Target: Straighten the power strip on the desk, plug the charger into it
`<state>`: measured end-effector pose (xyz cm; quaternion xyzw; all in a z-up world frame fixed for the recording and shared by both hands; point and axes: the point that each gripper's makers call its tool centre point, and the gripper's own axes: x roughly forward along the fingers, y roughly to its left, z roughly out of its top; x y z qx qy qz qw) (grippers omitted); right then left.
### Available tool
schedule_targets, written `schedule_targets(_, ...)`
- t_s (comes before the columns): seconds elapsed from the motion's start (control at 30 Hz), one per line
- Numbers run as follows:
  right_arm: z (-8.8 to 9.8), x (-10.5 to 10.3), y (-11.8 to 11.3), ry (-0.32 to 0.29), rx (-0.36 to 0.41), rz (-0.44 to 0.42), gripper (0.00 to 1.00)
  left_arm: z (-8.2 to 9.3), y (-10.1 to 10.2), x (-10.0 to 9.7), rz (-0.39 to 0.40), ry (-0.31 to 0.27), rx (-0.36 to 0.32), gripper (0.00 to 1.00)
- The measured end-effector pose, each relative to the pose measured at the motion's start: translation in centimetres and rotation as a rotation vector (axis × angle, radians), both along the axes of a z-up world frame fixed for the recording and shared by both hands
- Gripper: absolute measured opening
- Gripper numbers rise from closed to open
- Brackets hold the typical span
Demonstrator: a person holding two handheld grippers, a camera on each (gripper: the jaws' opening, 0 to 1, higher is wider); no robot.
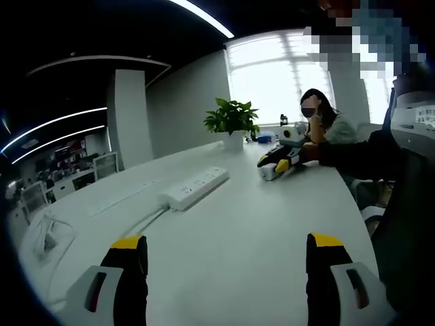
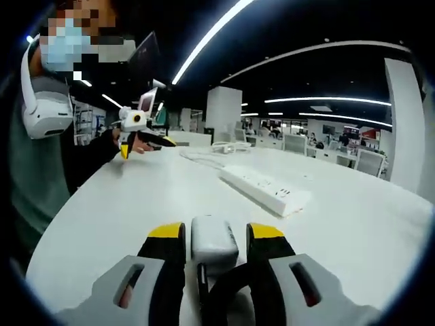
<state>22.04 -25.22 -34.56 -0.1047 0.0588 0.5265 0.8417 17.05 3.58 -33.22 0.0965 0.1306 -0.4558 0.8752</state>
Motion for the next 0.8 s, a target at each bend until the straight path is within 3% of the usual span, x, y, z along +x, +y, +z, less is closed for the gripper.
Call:
schedule_targets(0.37,-0.36,-0.09,0.14,0.009,-0.014,0.018,0.36,-0.32,-0.02,0.04,-0.002,0.008,-0.007,0.99)
schedule_targets(0.8,-0.83,0.24,0.17,-0.009,-0.068,0.042,0.31,0.25,0.01,-0.05,-0.009,0.006,-0.033,0.99)
